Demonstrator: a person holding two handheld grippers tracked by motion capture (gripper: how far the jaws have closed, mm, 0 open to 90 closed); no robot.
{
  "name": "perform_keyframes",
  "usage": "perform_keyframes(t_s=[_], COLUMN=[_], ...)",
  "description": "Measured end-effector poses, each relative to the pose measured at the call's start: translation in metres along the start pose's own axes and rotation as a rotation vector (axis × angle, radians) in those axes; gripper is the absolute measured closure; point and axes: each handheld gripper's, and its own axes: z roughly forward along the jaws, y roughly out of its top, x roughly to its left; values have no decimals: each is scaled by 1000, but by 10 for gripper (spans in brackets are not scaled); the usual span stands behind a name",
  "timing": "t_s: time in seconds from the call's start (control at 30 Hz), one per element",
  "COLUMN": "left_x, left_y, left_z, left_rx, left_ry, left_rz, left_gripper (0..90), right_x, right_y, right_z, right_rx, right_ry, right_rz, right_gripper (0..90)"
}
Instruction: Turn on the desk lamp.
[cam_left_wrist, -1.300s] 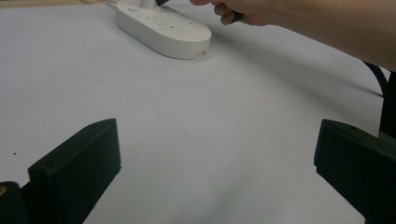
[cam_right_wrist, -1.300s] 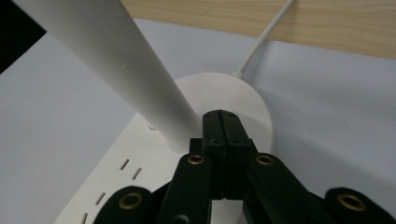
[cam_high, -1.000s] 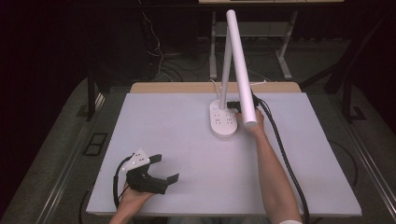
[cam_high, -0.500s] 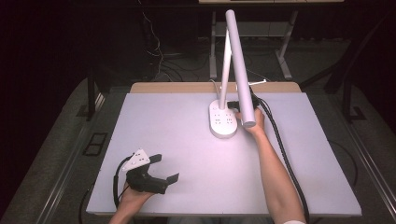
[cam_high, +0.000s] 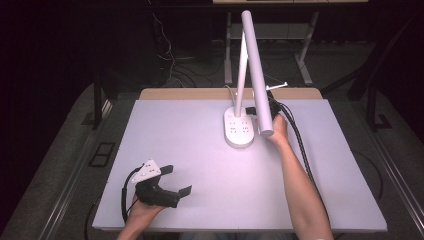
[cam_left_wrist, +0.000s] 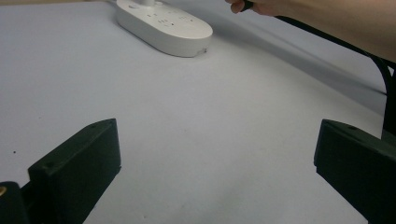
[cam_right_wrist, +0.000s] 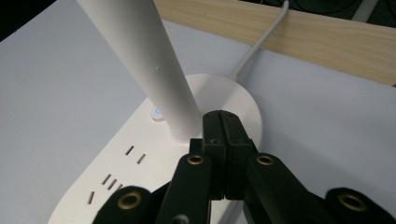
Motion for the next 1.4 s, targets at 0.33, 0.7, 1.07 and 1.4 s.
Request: perform_keyframes(t_s=[0.33, 0.7, 1.07, 1.4], left_x=[0, -1, -2, -4], left_y=[0, 0, 0, 1], left_z=[0, 0, 2, 2], left_rx=[3, 1, -1, 4], left_ry=[-4, -5, -8, -15], left_rz=[6, 4, 4, 14], left_gripper=[0, 0, 0, 0], right_x=[14, 31, 40, 48], right_y=[2, -5, -18, -43], right_z=[-16, -47, -86, -122], right_rx=[9, 27, -12, -38], right_ry=[3, 6, 7, 58], right_rz=[-80, -144, -112, -122], right_gripper=[894, 739, 330, 2])
